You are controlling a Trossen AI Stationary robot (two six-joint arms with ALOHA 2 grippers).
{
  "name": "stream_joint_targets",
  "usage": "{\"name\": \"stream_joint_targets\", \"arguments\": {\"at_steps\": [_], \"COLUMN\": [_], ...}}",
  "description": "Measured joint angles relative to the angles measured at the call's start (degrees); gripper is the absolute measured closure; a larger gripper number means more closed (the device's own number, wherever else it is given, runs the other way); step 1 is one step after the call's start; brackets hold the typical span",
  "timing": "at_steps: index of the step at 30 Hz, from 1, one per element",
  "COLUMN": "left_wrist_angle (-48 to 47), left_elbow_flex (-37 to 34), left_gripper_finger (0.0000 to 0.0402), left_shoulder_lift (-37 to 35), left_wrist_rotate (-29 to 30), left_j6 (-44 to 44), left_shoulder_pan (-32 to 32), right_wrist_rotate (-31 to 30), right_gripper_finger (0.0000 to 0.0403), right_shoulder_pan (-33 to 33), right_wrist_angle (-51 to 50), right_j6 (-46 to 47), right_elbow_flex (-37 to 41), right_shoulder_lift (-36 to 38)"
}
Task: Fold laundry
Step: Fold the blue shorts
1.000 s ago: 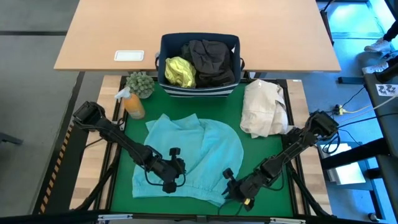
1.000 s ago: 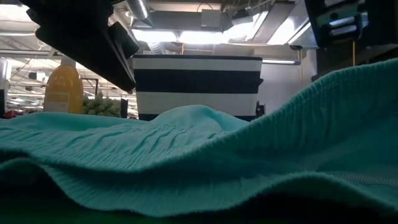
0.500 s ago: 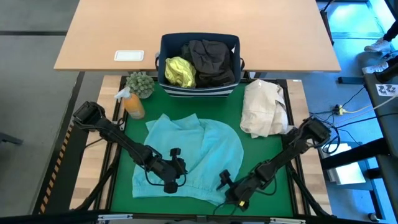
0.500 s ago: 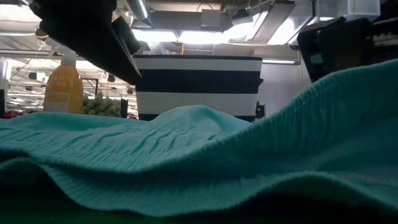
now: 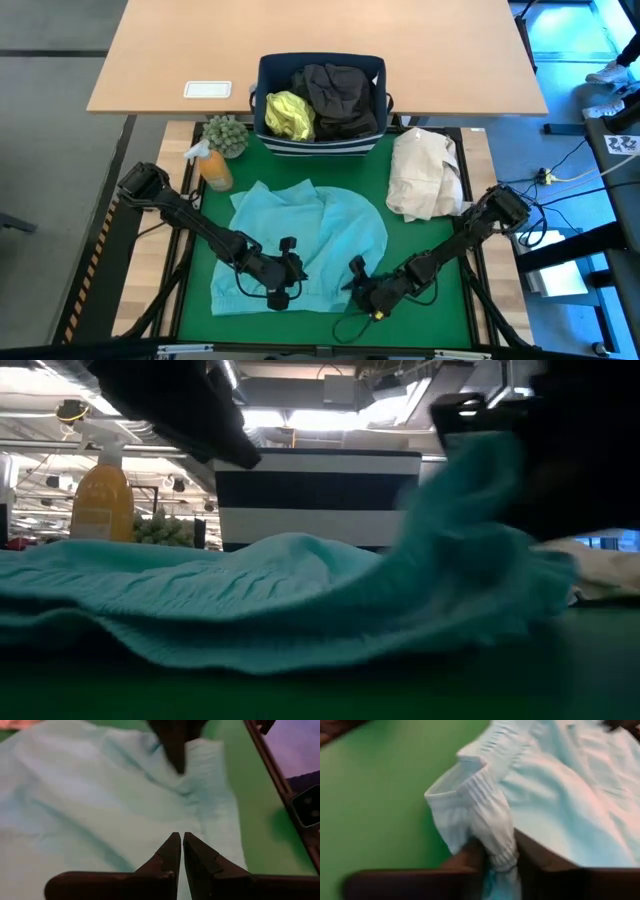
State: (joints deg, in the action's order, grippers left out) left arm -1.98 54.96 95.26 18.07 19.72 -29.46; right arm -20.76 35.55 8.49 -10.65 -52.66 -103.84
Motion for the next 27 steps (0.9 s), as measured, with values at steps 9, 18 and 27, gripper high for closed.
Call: {"name": "stream_joint_targets", "arguments": {"at_steps": [9,18,27], "left_wrist_angle": [2.9,5.48,10.22], "left_elbow_flex": [0.0,0.0,-0.02], "left_gripper_finger": [0.0342,0.0241,0.0206], "left_shoulder_lift": [-0.02,-0.02,3.12], "left_wrist_rotate": [1.04,3.21,2.7], "left_j6": [1.04,3.87,5.27], "left_shoulder_pan": [2.57,4.28,4.84], "right_wrist_rotate": [0.94,3.9,3.85], "right_gripper_finger": [0.0389,0.0391,0.0391], "right_shoulder_pan": [-8.62,-12.48,-12.39], "right_wrist_angle": [0.41,0.57,0.76], "right_j6": [0.02,-0.1,-0.16], "right_elbow_flex": [0.0,0.0,-0.18], "right_shoulder_lift": [2.32,3.4,3.59]}}
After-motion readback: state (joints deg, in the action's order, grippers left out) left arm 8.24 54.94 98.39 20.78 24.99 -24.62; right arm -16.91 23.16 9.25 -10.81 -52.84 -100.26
